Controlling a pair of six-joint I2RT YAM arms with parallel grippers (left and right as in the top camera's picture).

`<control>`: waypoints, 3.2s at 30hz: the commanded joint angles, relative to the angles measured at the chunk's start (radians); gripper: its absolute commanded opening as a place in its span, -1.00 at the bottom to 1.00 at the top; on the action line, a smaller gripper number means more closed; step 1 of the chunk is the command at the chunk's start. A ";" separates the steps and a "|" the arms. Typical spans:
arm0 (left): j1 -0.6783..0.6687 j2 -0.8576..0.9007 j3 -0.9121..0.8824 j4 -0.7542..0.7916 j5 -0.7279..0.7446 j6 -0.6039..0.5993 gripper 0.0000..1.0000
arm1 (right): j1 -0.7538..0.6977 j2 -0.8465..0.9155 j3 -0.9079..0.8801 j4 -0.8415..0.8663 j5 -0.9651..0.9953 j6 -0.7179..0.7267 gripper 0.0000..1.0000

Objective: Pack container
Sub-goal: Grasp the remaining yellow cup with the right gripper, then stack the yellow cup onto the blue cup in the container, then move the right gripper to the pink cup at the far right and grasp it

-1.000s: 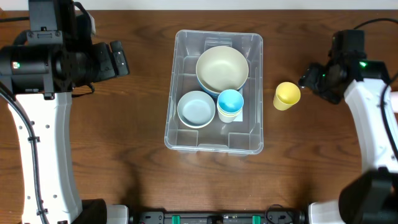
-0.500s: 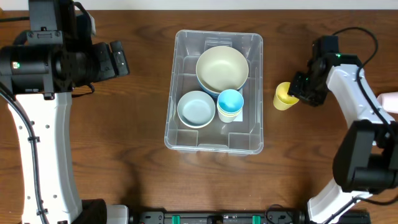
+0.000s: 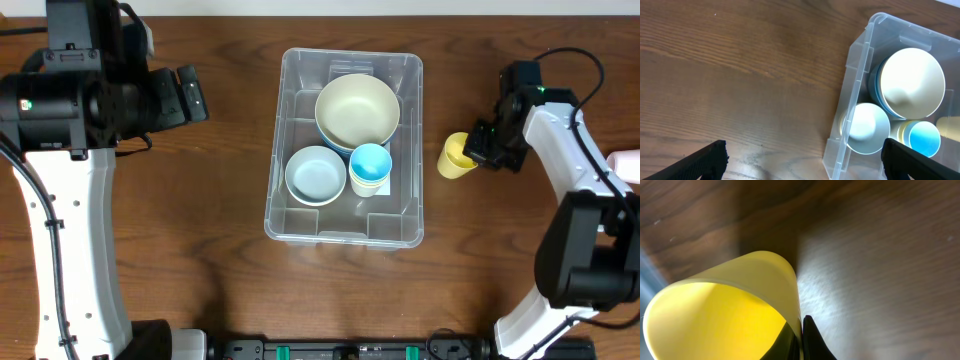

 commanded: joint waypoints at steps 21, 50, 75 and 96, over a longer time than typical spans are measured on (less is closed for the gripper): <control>0.003 0.000 -0.002 0.000 -0.012 0.003 0.96 | 0.530 -0.328 0.116 -0.050 0.061 0.020 -0.97; 0.003 0.000 -0.002 0.000 -0.012 0.003 0.96 | -0.131 -0.425 0.124 -0.076 0.248 0.077 0.95; 0.003 0.000 -0.002 0.000 -0.012 0.003 0.96 | -0.770 0.000 0.124 0.323 -0.129 -0.438 0.98; 0.003 0.000 -0.002 0.000 -0.012 0.003 0.96 | -0.832 0.259 0.124 0.538 -0.319 -0.497 0.98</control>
